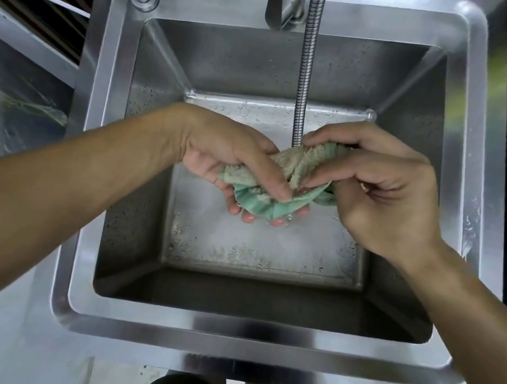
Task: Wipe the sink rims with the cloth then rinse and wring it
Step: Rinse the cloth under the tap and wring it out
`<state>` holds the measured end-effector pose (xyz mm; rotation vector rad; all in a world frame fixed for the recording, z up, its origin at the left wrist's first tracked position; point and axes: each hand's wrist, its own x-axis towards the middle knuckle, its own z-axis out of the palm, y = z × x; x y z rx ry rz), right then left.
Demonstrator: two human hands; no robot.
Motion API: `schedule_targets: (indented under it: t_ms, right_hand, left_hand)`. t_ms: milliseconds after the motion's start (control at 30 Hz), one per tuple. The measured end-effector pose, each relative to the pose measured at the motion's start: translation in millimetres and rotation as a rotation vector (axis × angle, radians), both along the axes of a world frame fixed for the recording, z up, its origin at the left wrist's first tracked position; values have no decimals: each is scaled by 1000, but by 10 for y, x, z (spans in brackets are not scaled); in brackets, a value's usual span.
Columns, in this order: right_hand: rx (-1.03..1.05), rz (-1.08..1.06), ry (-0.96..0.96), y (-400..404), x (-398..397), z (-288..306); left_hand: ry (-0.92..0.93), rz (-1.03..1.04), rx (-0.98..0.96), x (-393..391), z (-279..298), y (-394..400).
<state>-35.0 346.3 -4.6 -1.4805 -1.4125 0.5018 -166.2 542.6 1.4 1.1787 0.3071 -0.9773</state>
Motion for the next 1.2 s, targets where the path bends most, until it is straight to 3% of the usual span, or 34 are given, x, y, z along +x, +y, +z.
schedule_targets:
  t_ms: [67, 200, 233, 300, 400, 467, 533, 600, 700, 833, 933, 1000, 1100, 1200]
  right_hand:
    - [-140, 101, 85, -31, 63, 29]
    - [-458, 222, 699, 15, 353, 152]
    - [-511, 187, 753, 60, 447, 172]
    - [-716, 230, 655, 163, 596, 194]
    - [-1088, 598, 570, 327, 626, 152]
    - [-1158, 758, 725, 365, 527, 79]
    - [-1172, 791, 873, 377, 359, 16]
    - [-1207, 649, 805, 387, 202, -2]
    - [-1176, 313, 337, 414, 60, 81]
    - [-1112, 140, -286, 475, -114, 294]
    - [-1002, 125, -717, 489, -158, 275]
    - [-881, 190, -883, 496, -140, 249]
    - [-733, 233, -981, 495, -105, 207]
    - [-545, 208, -1072, 491, -36, 81]
  left_hand:
    - [5, -95, 191, 77, 63, -45]
    - [-159, -171, 657, 92, 139, -159]
    - [-234, -175, 766, 94, 158, -198]
    - [-450, -178, 995, 86, 212, -261]
    - [-940, -286, 1357, 82, 248, -283]
    - [-1204, -363, 1510, 90, 234, -273]
    - [-1338, -444, 1575, 79, 183, -270]
    - [-1268, -517, 1592, 31, 128, -287]
    - [-853, -552, 1633, -22, 111, -367]
    - [-529, -302, 1606, 24, 53, -497]
    - [-320, -136, 1383, 67, 1, -477]
    - [-218, -105, 1133, 83, -1, -429]
    - [-51, -79, 707, 63, 39, -331]
    - [32, -75, 561, 58, 38, -241]
